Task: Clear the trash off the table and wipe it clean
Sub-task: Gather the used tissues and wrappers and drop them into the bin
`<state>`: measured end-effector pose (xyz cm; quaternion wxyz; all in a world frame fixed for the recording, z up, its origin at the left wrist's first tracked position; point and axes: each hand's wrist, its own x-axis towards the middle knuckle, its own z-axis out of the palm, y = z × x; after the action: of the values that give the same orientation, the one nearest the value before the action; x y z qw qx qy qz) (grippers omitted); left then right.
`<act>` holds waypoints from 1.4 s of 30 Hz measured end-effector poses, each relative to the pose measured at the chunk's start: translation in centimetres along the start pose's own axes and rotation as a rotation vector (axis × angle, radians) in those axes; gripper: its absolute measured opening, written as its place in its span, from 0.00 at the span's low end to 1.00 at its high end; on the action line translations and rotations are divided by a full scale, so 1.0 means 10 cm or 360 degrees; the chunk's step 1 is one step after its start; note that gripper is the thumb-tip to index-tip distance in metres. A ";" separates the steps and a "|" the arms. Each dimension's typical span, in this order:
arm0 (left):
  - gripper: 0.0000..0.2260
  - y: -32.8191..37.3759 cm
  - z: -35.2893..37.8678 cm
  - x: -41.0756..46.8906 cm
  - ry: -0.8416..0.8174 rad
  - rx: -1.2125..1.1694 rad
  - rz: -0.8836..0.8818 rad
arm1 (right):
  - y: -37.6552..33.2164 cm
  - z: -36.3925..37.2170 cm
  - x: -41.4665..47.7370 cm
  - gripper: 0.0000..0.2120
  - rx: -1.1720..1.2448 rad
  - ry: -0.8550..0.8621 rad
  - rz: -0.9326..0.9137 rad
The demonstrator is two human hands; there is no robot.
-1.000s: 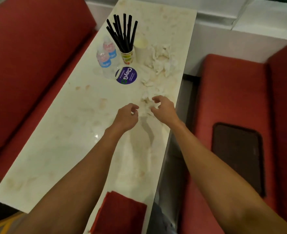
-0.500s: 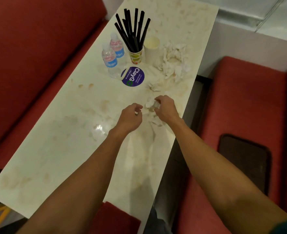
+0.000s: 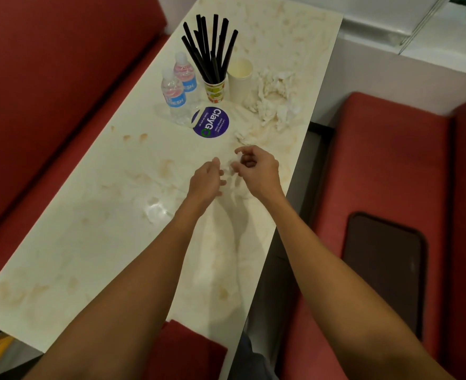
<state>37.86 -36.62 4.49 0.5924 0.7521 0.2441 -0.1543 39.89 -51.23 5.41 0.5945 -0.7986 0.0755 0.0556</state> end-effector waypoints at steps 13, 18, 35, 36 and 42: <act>0.13 -0.26 0.07 0.02 -0.0053 -0.0392 -0.0207 | 0.16 -0.03 -0.31 0.09 -0.0101 -0.0268 0.0106; 0.10 -0.33 0.11 0.08 0.0067 -0.0411 -0.0179 | 0.22 -0.09 -0.19 0.12 -0.0234 -0.0082 0.0066; 0.11 -0.28 0.06 0.38 0.0440 -0.0495 -0.0105 | 0.64 0.11 0.52 0.15 -0.1311 -0.0144 -0.0222; 0.11 -0.29 0.06 0.40 0.0449 -0.0516 -0.0114 | 0.66 0.14 0.54 0.12 -0.1280 -0.0138 -0.0229; 0.11 -0.24 0.06 0.42 0.0445 -0.0650 -0.0301 | 0.45 0.23 0.31 0.05 -0.0541 -0.0122 -0.0020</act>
<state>40.04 -36.00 0.17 0.6753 0.6049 0.4189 -0.0511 42.09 -50.49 -0.06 0.4538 -0.8853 0.0373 0.0942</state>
